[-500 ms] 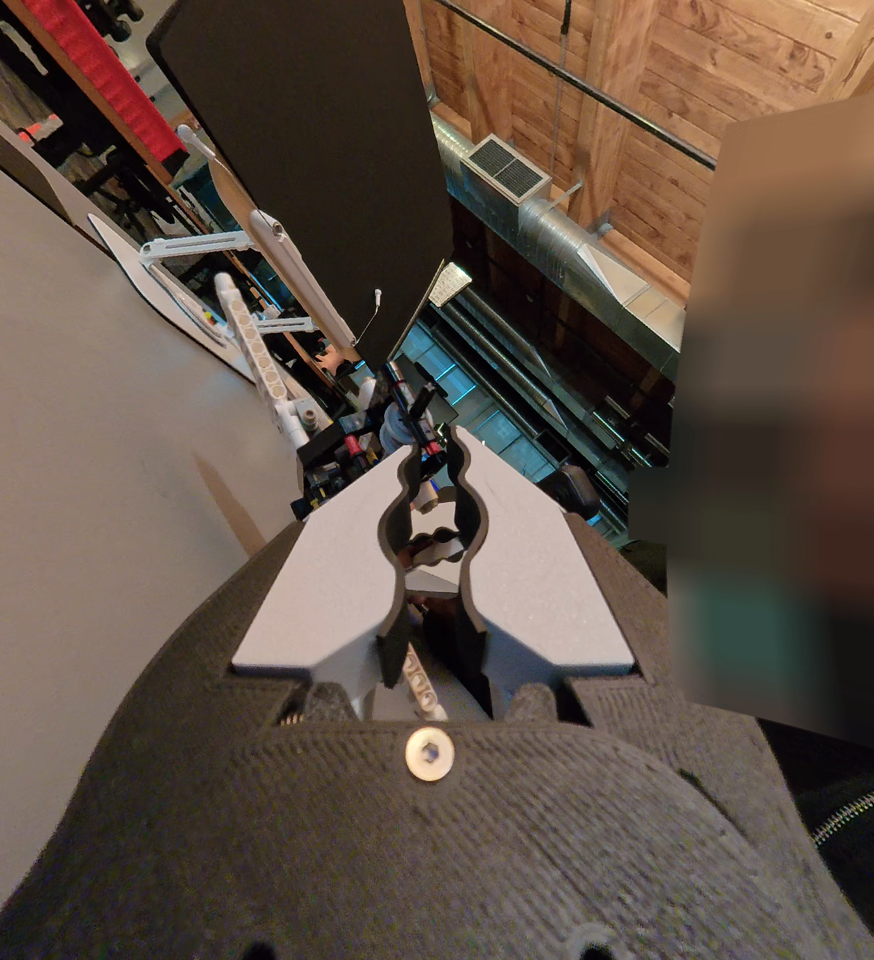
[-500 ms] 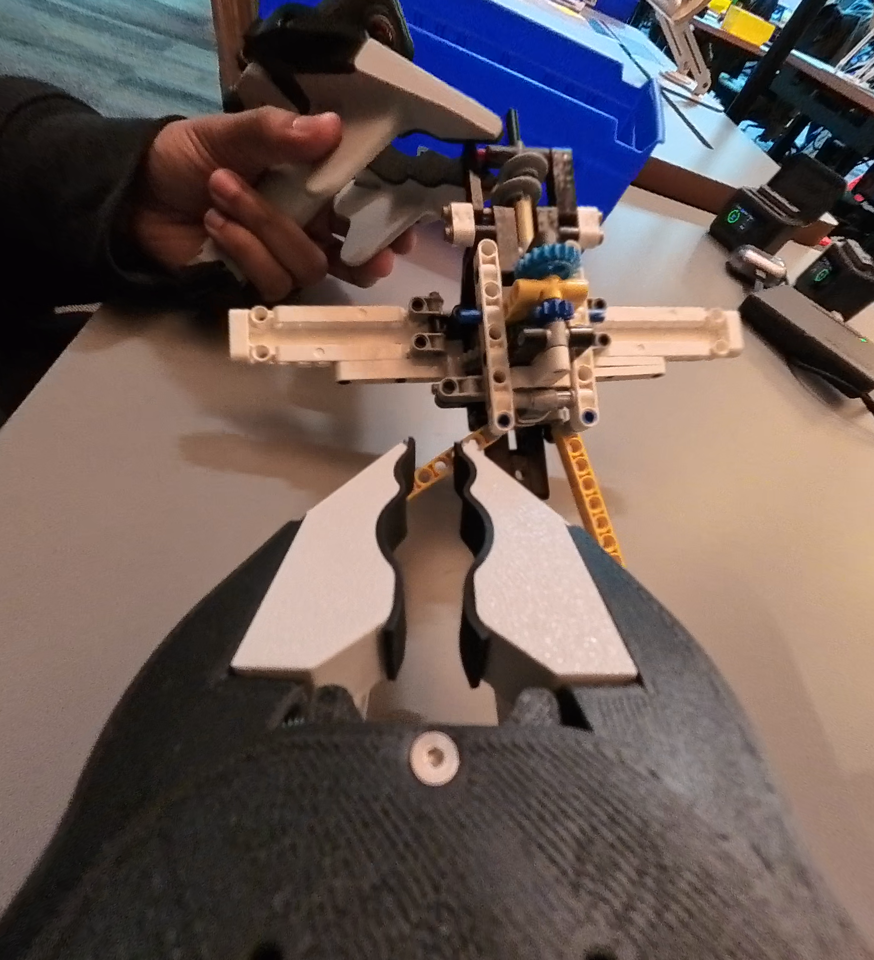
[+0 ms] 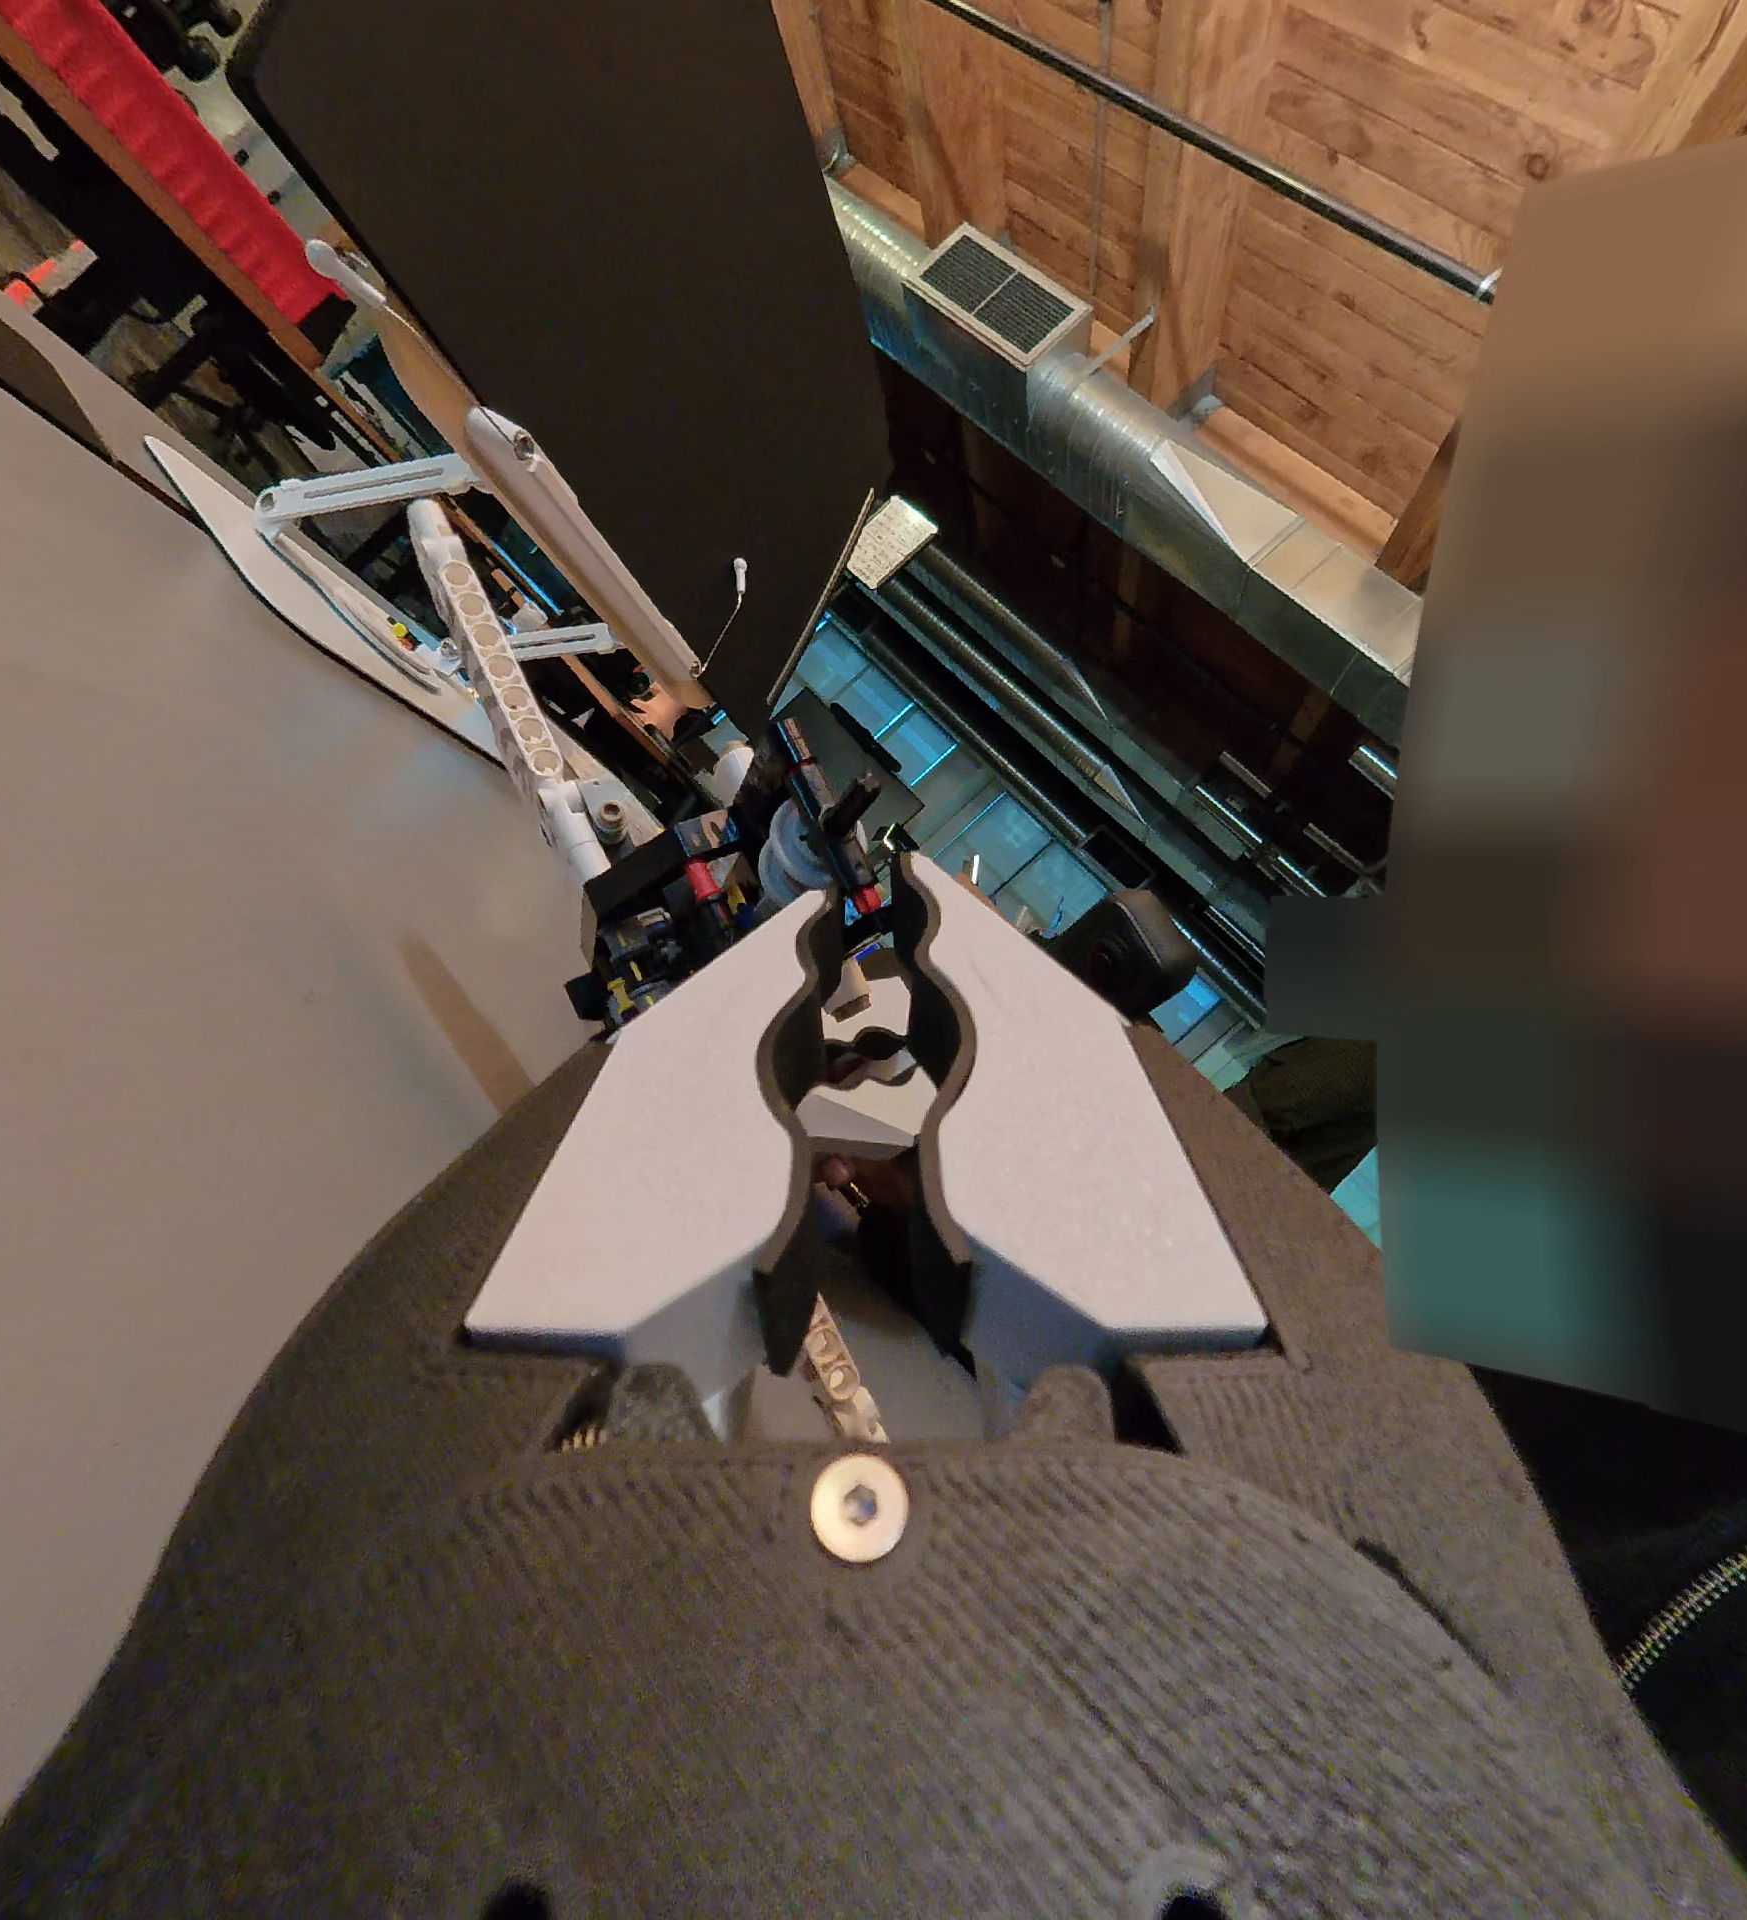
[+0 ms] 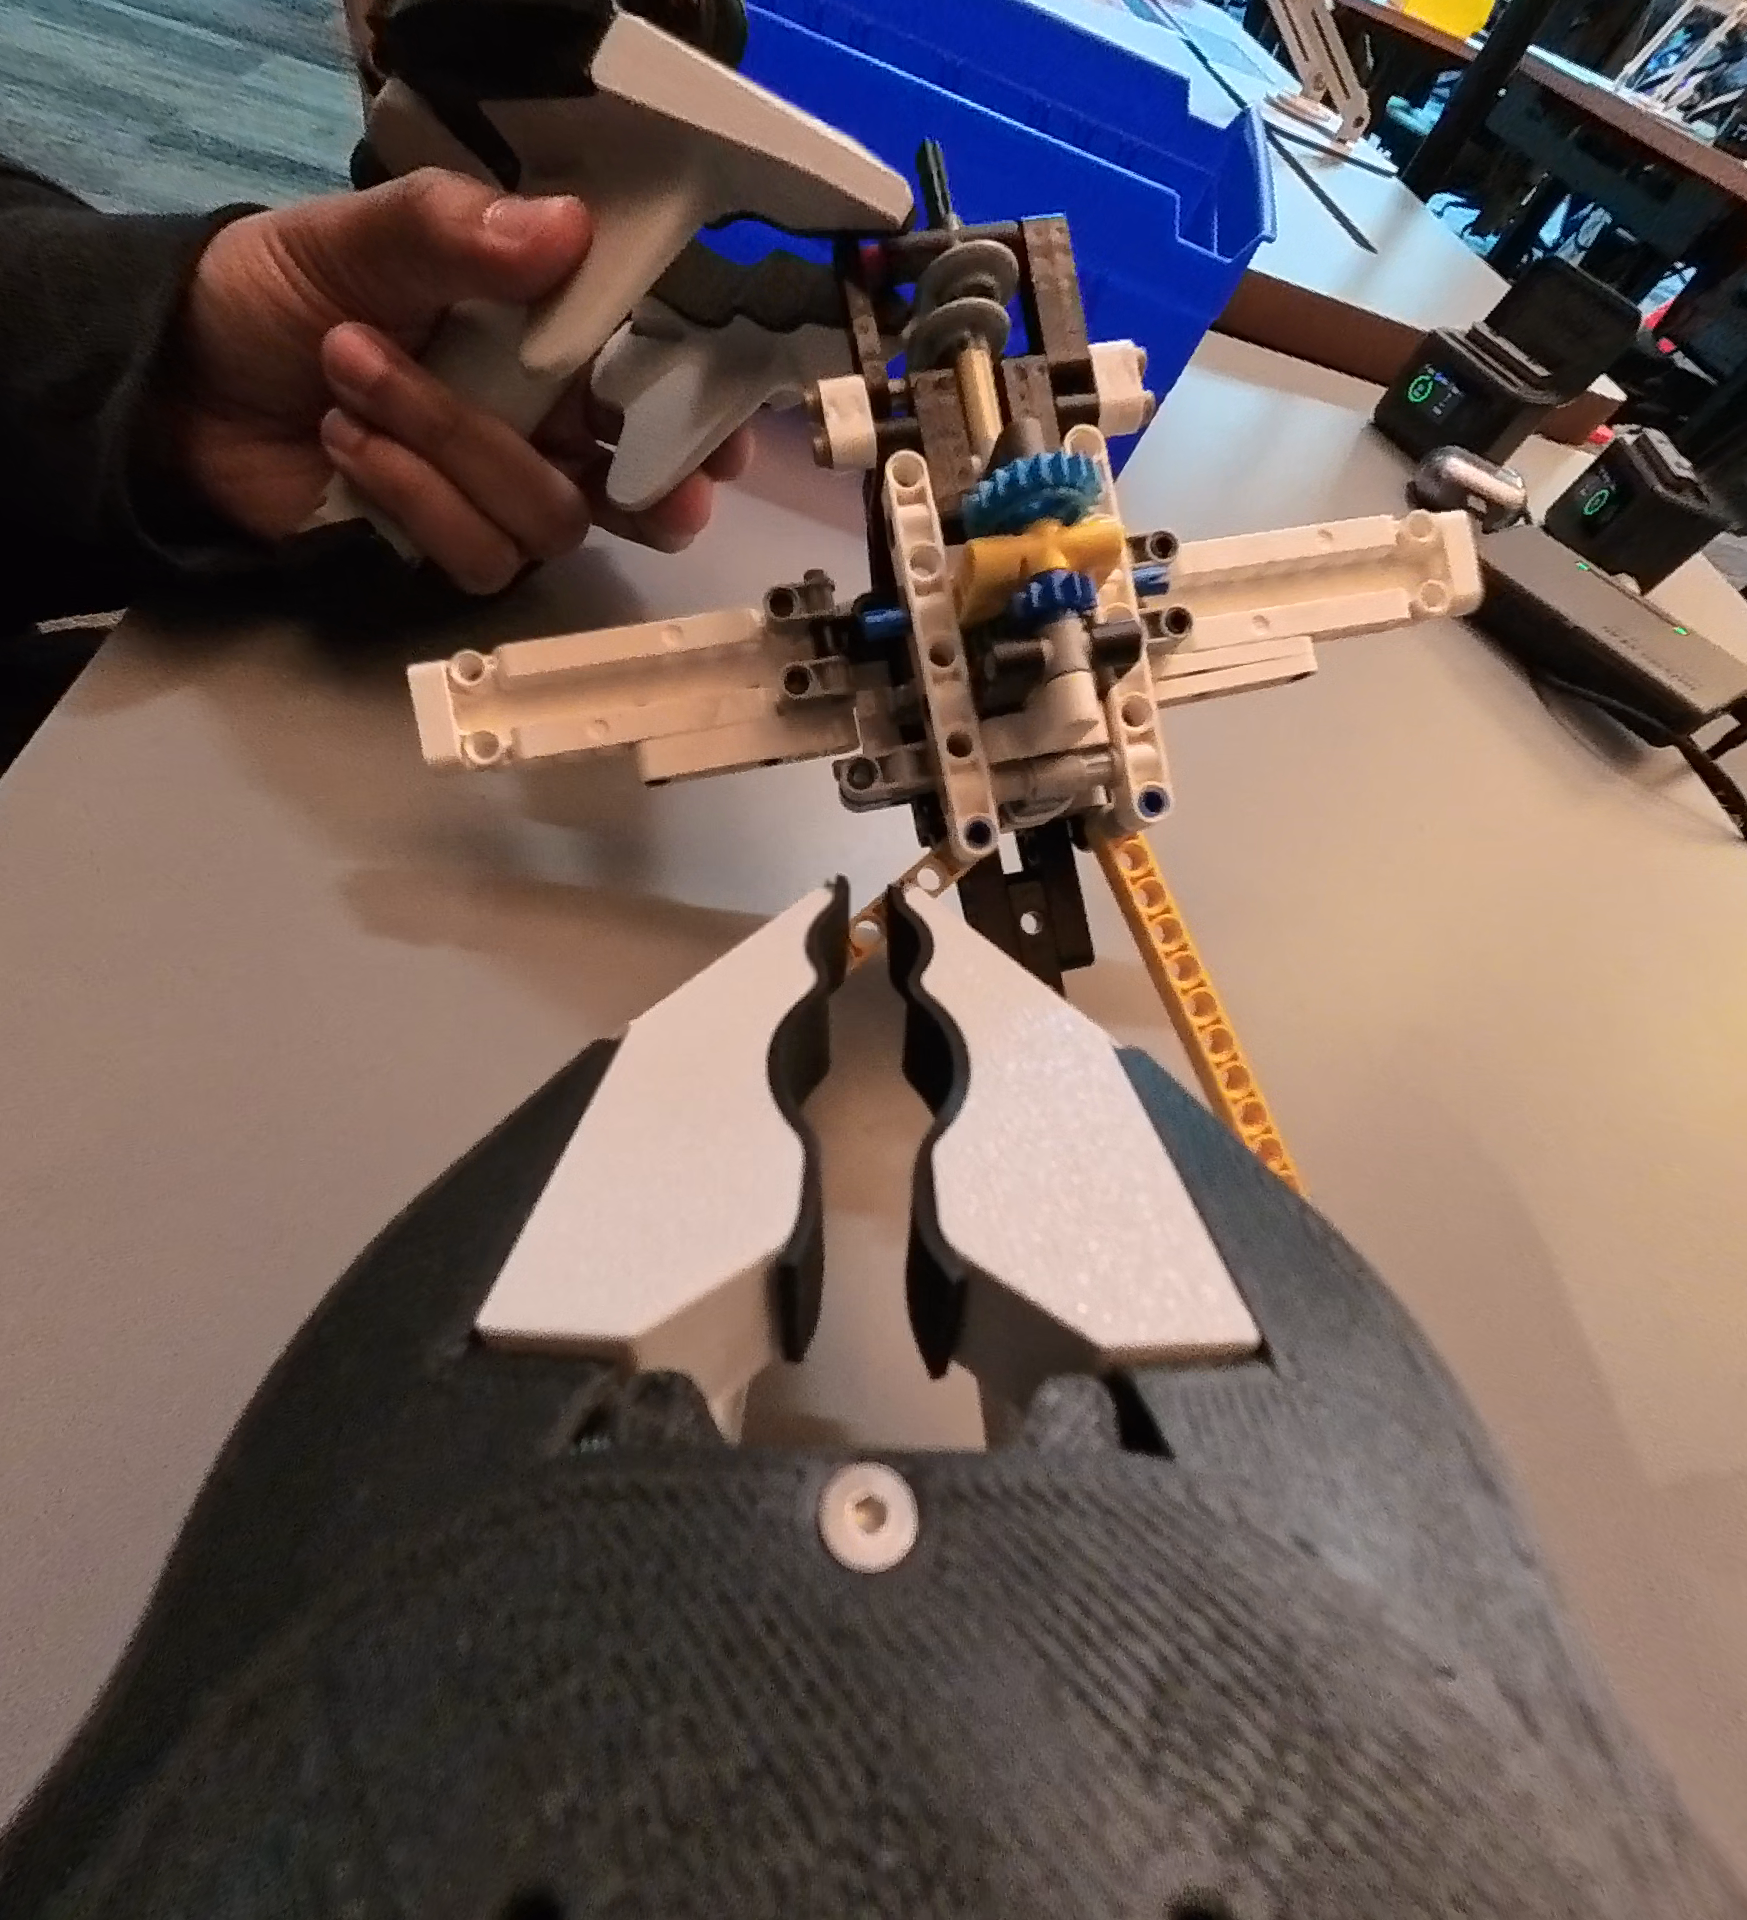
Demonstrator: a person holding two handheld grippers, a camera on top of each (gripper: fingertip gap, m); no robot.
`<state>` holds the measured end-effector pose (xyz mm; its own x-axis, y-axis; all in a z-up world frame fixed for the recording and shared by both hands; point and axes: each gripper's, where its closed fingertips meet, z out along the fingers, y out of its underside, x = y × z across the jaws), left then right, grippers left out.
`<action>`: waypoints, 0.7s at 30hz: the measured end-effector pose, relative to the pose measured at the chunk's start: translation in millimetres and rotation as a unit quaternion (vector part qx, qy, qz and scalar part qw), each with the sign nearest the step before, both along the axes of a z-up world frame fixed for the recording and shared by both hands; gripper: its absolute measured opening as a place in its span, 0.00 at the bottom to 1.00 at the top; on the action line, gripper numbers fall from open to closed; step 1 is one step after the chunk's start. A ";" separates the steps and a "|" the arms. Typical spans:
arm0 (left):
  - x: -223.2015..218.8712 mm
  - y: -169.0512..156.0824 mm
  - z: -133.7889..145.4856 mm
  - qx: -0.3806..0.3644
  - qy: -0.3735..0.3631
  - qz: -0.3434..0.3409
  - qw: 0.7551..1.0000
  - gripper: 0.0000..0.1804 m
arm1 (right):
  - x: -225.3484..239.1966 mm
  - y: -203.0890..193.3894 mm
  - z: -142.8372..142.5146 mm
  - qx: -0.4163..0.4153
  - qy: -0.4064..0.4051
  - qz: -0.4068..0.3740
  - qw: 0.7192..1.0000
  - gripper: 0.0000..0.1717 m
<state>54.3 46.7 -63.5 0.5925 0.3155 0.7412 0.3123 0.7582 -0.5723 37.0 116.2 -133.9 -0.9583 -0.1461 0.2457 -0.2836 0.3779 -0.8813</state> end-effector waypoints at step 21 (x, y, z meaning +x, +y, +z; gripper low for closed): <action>-3.6 3.1 -4.8 -0.024 -0.016 0.011 1.000 0.04 | -10.0 -2.0 0.4 -0.004 0.039 -0.034 0.999 0.07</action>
